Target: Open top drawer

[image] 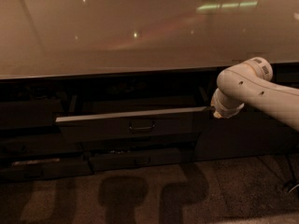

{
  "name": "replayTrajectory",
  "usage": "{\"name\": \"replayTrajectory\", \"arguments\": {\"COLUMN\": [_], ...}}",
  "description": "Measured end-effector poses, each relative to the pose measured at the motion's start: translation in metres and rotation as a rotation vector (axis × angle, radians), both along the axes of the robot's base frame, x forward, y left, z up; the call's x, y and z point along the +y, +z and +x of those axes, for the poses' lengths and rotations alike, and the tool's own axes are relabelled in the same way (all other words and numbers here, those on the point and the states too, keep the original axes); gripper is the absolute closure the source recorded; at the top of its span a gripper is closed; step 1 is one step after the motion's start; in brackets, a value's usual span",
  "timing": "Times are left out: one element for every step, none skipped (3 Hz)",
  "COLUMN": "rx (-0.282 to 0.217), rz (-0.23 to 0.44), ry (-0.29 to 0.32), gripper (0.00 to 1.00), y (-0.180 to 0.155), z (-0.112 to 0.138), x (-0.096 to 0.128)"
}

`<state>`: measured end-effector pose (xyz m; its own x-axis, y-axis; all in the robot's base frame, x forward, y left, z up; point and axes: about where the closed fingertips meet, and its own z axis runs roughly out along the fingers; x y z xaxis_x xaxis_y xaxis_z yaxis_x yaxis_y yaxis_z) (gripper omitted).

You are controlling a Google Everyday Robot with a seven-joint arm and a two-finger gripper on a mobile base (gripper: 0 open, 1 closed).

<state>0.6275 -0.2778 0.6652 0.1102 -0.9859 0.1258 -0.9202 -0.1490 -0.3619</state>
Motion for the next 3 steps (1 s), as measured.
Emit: {"name": "replayTrajectory", "arguments": {"rx": [-0.026, -0.03, -0.03], "rz": [0.019, 0.023, 0.023], "ry": [-0.013, 0.006, 0.006], "gripper": [1.0, 1.0, 1.0], "y": [0.007, -0.003, 0.0], "z": [-0.001, -0.019, -0.018], "x": [-0.004, 0.0, 0.0]}}
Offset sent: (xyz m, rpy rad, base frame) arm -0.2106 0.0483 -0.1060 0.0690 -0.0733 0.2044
